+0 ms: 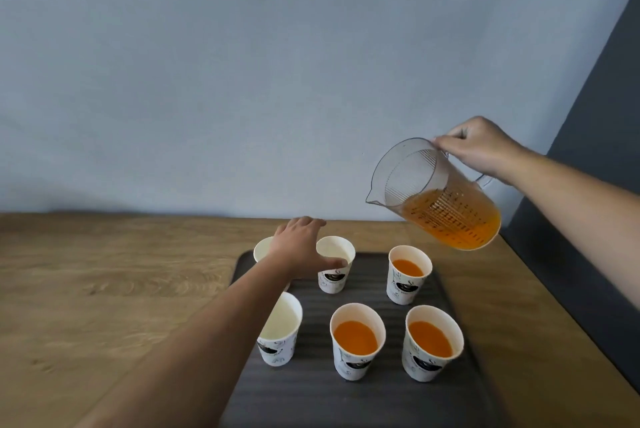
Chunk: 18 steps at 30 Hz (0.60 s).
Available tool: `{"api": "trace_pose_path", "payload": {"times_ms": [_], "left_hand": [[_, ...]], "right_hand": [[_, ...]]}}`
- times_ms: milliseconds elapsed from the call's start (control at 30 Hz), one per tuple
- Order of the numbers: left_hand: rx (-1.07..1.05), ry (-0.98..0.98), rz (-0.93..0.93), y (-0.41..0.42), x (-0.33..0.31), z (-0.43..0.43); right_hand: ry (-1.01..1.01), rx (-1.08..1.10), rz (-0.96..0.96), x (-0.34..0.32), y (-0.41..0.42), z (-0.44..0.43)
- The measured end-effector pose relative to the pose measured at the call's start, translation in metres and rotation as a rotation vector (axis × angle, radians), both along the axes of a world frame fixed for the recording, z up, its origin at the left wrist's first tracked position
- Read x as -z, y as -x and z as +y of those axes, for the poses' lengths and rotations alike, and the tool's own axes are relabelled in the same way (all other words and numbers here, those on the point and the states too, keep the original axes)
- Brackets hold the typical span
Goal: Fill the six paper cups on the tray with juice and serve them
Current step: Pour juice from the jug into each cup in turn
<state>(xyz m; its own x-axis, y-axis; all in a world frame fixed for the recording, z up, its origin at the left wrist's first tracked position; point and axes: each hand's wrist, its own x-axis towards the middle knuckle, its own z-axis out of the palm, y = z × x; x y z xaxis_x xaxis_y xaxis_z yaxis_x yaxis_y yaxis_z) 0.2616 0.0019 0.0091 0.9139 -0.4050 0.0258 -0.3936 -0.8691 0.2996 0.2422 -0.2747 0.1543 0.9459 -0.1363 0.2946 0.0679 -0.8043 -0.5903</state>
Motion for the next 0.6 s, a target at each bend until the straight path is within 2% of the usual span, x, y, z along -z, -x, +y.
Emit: {"api": "trace_pose_path", "payload": {"times_ms": [233,600], "left_hand": [[-0.014,-0.038,0.044,-0.019,0.016,-0.008],[-0.023,0.022,0.038,-0.023,0.029,-0.004]], "right_hand": [[0.035,-0.081,0.063,0.036,-0.041,-0.001],[0.153,-0.189,0.037,0.057,-0.069,0.019]]}}
